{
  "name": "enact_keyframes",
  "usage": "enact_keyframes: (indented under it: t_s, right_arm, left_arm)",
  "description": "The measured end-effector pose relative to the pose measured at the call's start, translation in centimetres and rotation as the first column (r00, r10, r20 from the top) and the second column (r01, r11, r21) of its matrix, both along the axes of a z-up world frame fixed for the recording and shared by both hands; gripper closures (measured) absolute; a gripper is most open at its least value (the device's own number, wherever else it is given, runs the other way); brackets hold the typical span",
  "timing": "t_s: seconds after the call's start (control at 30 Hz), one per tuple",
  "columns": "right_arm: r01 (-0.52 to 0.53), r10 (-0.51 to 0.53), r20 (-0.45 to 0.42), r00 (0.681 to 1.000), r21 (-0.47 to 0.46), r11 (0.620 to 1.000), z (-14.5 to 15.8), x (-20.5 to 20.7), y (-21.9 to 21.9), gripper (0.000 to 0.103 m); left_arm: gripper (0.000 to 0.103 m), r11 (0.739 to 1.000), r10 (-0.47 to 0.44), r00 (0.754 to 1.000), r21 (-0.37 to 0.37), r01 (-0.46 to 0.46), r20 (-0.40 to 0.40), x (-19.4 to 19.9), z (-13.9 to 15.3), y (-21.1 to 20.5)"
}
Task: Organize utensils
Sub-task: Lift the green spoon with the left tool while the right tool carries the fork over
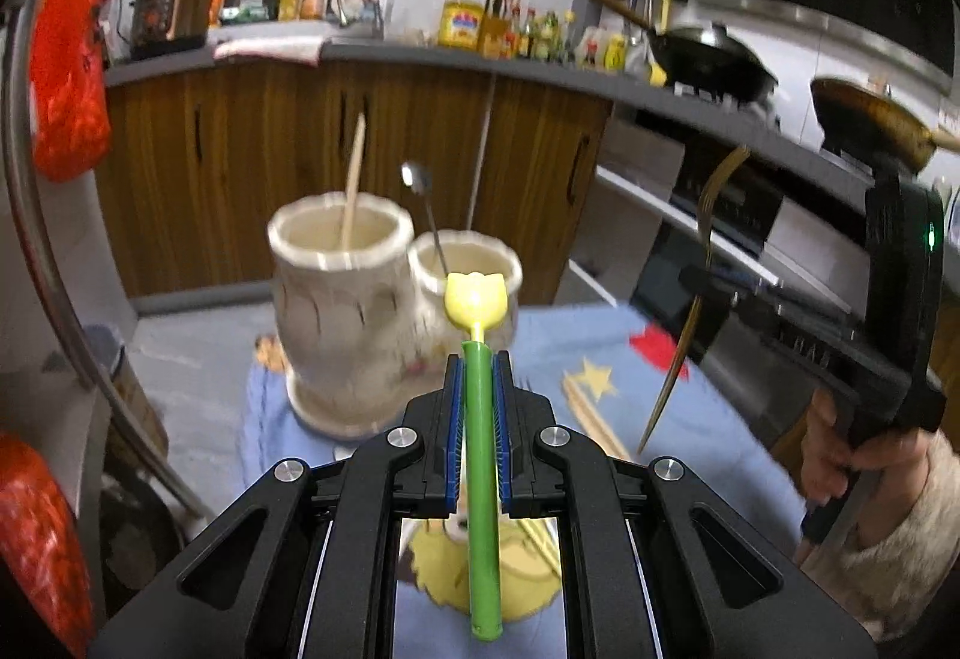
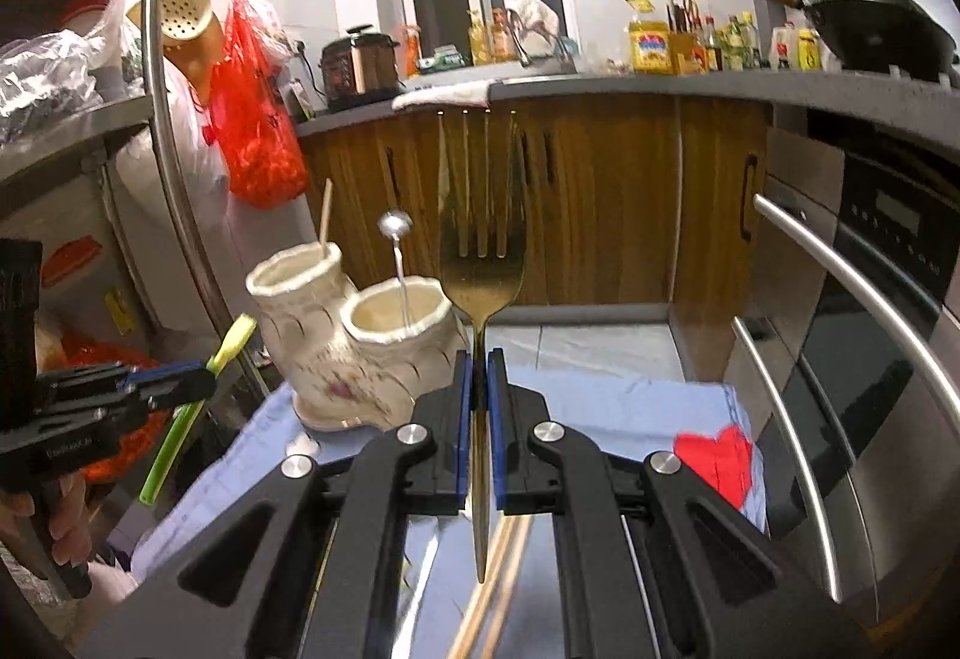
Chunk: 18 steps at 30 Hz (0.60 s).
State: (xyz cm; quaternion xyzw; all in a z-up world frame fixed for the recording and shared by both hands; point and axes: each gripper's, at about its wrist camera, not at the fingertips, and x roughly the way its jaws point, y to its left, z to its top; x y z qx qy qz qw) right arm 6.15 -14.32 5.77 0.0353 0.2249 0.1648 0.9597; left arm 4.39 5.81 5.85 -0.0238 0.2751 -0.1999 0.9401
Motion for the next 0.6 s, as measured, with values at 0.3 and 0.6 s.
enact_keyframes:
  t_s: [0.3,0.6]
  right_arm:
    - [-0.035,0.034,0.095,0.995,0.017,0.999,4.4,3.0,2.7,0.098]
    - [-0.056,0.039,0.148,0.988,0.111,0.992,6.3,7.5,4.4,0.098]
  left_arm:
    - [0.093,0.995,0.080,0.986,-0.073,-0.070,0.149,4.3,5.7,1.3]
    - [0.093,0.975,0.176,0.965,-0.172,-0.143,0.196,9.3,7.1,2.9]
